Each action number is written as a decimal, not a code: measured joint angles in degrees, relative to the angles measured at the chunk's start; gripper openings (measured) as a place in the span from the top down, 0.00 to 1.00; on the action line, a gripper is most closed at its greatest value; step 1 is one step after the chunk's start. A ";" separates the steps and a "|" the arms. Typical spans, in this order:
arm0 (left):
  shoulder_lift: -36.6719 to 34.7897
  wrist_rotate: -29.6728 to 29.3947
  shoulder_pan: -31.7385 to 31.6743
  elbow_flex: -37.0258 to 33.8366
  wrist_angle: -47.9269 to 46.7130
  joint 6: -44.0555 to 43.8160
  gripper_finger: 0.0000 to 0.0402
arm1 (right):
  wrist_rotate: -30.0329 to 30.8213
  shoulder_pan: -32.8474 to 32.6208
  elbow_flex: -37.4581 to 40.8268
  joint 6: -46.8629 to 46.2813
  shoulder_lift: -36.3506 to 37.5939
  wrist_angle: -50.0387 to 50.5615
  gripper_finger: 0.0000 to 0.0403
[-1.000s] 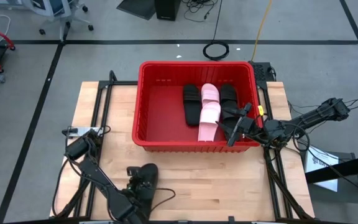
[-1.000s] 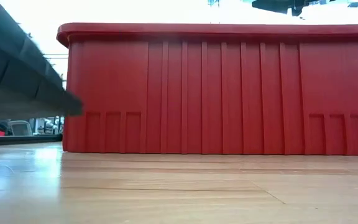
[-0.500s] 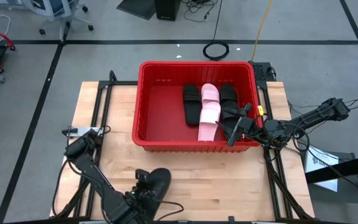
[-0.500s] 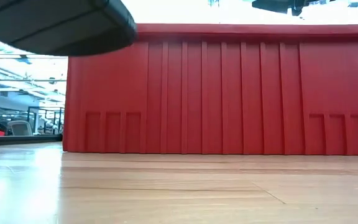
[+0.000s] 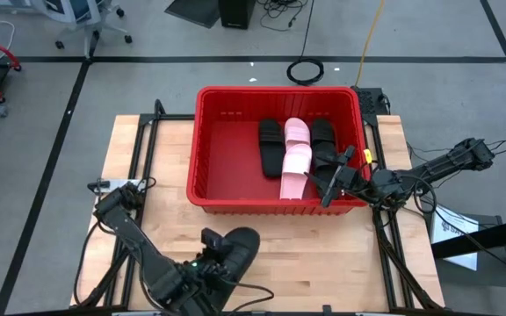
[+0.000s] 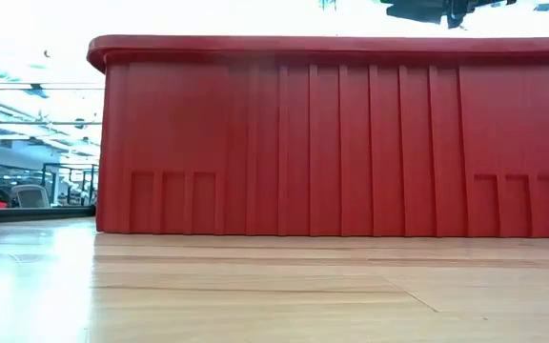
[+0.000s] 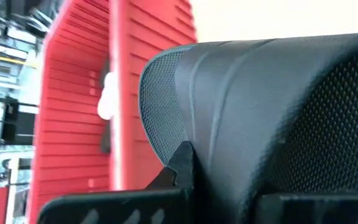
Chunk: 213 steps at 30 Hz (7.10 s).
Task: Pick and place slides into bin
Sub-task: Put the black slipper into the red container
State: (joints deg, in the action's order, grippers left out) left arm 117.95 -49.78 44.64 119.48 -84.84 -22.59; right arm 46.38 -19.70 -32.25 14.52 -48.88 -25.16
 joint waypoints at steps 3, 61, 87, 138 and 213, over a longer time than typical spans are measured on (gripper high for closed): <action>-2.29 -1.98 -1.02 0.78 -0.76 1.69 0.94 | -0.06 0.00 0.00 -1.29 0.00 0.29 0.37; -24.26 15.54 -59.65 -30.91 59.88 55.20 0.92 | 12.15 12.99 0.00 11.08 1.49 -4.57 0.37; -5.30 7.58 -56.67 -21.57 50.20 43.04 0.92 | 7.27 22.69 -0.02 7.34 1.49 -0.98 0.37; 4.84 14.36 -49.73 -21.98 47.61 27.10 0.92 | 4.26 23.47 -0.02 4.61 1.46 2.37 0.37; -11.04 10.62 -48.07 -26.53 47.46 35.31 0.48 | 4.28 22.96 -0.02 4.34 1.48 3.61 0.37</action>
State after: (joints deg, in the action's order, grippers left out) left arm 106.91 -39.16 -3.42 92.95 -37.38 12.72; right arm 50.65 3.25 -32.27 18.86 -47.40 -21.55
